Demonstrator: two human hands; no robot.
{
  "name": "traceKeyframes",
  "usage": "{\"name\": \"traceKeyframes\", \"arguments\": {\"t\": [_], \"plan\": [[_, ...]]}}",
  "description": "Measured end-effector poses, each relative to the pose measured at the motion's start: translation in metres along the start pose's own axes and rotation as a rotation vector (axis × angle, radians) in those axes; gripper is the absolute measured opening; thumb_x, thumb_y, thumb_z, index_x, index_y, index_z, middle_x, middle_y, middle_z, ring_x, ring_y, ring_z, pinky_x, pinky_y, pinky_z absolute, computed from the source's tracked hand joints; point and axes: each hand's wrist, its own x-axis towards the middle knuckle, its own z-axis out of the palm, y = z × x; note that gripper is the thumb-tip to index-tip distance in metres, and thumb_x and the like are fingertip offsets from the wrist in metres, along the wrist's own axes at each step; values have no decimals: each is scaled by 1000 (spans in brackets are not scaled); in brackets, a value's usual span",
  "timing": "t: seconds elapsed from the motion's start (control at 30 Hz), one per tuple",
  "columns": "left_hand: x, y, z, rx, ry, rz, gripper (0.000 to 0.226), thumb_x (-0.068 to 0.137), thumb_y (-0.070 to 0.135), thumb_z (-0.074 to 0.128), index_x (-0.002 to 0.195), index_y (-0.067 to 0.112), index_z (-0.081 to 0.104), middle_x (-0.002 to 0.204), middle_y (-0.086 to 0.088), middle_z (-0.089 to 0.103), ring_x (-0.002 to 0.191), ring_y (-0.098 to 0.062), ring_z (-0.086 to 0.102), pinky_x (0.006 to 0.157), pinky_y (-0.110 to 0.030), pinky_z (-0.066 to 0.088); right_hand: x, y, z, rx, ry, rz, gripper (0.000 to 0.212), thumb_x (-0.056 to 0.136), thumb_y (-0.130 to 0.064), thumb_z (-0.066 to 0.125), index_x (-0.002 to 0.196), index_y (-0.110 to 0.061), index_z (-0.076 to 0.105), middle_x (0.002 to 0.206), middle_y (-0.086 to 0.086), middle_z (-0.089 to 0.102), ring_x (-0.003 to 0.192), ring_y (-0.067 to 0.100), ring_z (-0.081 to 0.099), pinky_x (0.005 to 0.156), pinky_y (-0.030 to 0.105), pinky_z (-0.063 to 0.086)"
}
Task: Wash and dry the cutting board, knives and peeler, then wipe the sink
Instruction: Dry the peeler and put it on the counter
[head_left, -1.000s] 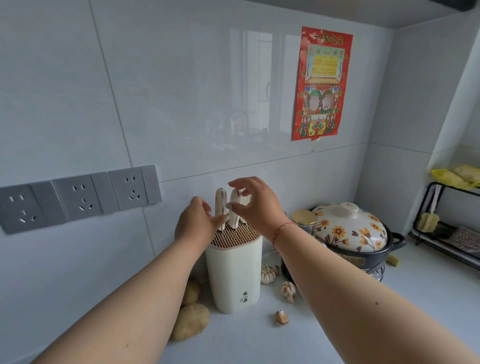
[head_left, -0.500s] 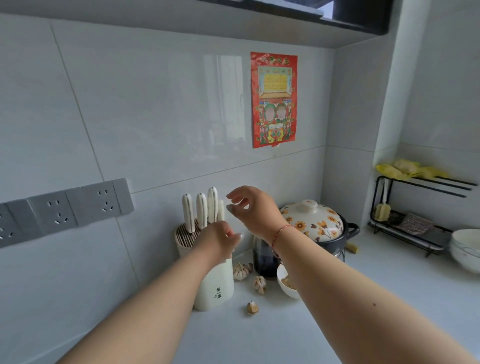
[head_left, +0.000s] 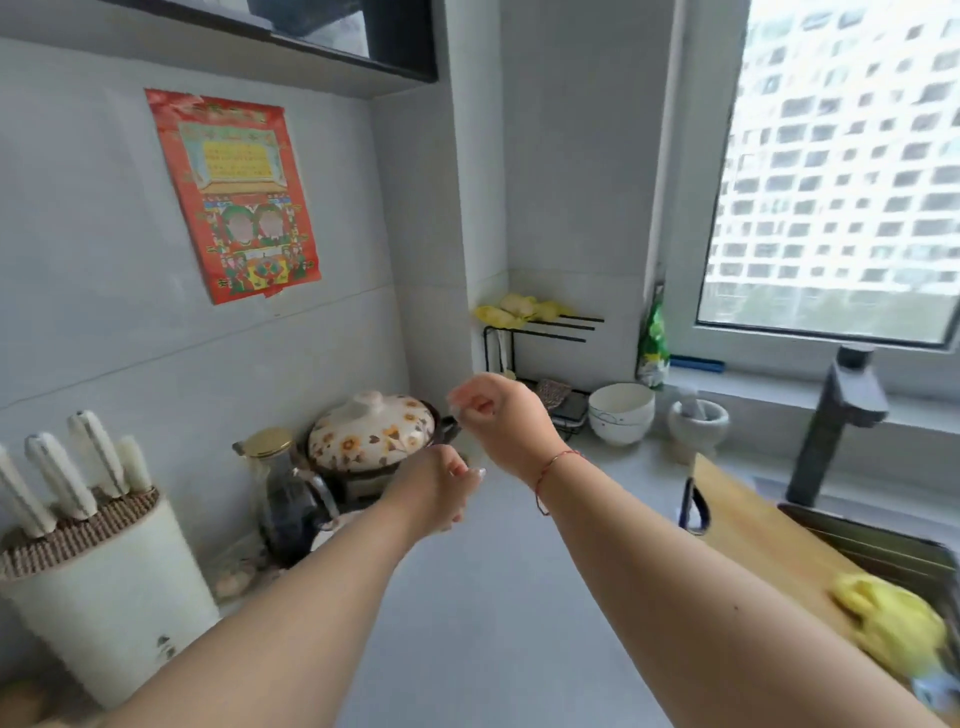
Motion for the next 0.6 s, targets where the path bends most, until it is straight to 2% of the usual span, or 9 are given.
{"name": "traceKeyframes", "arguments": {"t": [0.07, 0.13, 0.27, 0.37, 0.43, 0.53, 0.6], "plan": [[7, 21, 35, 6, -62, 16, 23, 93, 30, 55, 81, 11, 54, 67, -5, 62, 53, -17, 57, 50, -24, 48, -9, 29, -36, 4, 67, 72, 9, 87, -19, 62, 91, -22, 69, 84, -11, 65, 78, 6, 60, 70, 17, 46], [14, 38, 64, 5, -116, 36, 22, 93, 31, 55, 85, 11, 55, 70, -3, 62, 55, -14, 60, 51, -24, 51, -19, 56, -65, -7, 130, 157, 7, 88, -21, 61, 89, -25, 67, 83, -11, 63, 78, 6, 59, 67, 19, 47], [26, 81, 128, -17, -261, 78, 19, 93, 30, 57, 88, 11, 56, 78, -6, 65, 62, -16, 64, 58, -29, 53, -45, 131, -130, -105, 208, 377, 10, 91, -24, 59, 96, -20, 66, 93, -3, 67, 87, 13, 62, 82, 31, 54], [32, 113, 180, -42, -352, 105, 17, 94, 25, 56, 84, 11, 55, 78, -8, 65, 61, -17, 63, 59, -30, 54, -76, 187, -177, -161, 272, 535, 11, 92, -25, 57, 99, -19, 64, 94, -3, 66, 85, 11, 60, 76, 25, 51], [36, 130, 216, -88, -410, 100, 18, 95, 22, 56, 81, 11, 54, 77, -8, 61, 58, -18, 60, 58, -30, 53, -99, 225, -207, -217, 329, 680, 13, 92, -24, 57, 100, -18, 65, 97, 0, 66, 90, 17, 61, 78, 29, 50], [38, 148, 267, -120, -512, 73, 18, 96, 24, 55, 83, 11, 53, 81, -8, 60, 62, -19, 61, 58, -30, 56, -133, 283, -245, -303, 311, 994, 23, 93, -20, 50, 110, -13, 63, 102, 6, 64, 90, 23, 58, 73, 28, 43], [39, 156, 297, -107, -589, 57, 17, 97, 25, 54, 87, 12, 55, 86, -8, 60, 66, -17, 62, 58, -27, 55, -155, 318, -263, -357, 172, 1202, 34, 95, -18, 42, 124, -5, 57, 114, 12, 61, 96, 26, 57, 73, 29, 42]]}}
